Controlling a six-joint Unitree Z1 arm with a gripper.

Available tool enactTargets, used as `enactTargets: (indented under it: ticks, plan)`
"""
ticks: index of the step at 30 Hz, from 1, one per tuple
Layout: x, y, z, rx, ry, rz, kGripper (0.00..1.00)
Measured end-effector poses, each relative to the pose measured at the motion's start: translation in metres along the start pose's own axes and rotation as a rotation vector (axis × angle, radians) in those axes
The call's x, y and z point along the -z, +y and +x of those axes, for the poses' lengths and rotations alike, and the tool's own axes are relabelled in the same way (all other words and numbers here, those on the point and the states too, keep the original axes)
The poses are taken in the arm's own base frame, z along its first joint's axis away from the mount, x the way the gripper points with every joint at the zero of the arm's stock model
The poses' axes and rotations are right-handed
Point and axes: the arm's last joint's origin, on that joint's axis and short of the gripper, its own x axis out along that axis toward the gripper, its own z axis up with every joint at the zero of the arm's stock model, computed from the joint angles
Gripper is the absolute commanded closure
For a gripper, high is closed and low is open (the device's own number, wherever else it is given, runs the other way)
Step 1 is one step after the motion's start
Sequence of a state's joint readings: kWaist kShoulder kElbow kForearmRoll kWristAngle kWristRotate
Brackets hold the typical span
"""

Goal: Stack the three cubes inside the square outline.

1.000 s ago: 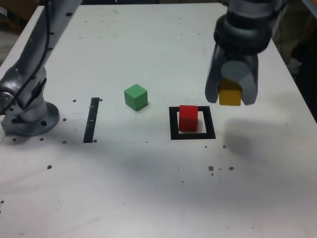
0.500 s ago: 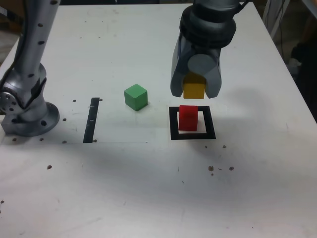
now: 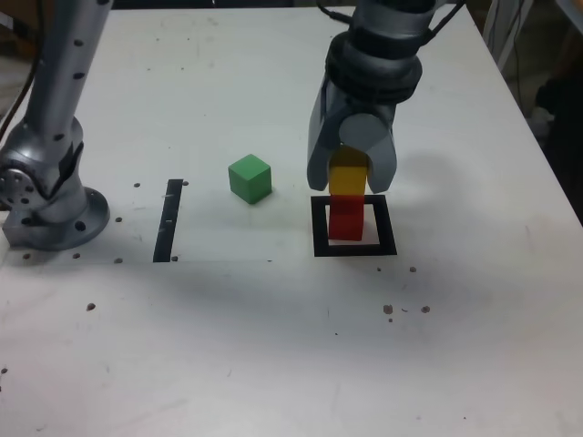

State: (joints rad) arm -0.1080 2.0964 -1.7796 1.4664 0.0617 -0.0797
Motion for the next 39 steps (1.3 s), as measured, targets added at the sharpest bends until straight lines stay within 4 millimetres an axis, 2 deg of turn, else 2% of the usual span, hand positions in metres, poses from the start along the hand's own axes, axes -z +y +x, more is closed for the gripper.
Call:
enactTargets:
  ticks: [14, 27, 36, 39]
  plan:
    - [-0.005, 0.000, 0.018, 0.001, 0.016, -0.001, 0.83]
    - [-0.008, -0.001, 0.024, 0.003, 0.008, -0.001, 0.82]
    - [-0.010, -0.002, 0.027, 0.014, 0.004, 0.002, 0.73]
    - [-0.010, -0.002, 0.028, 0.015, 0.004, 0.003, 0.65]
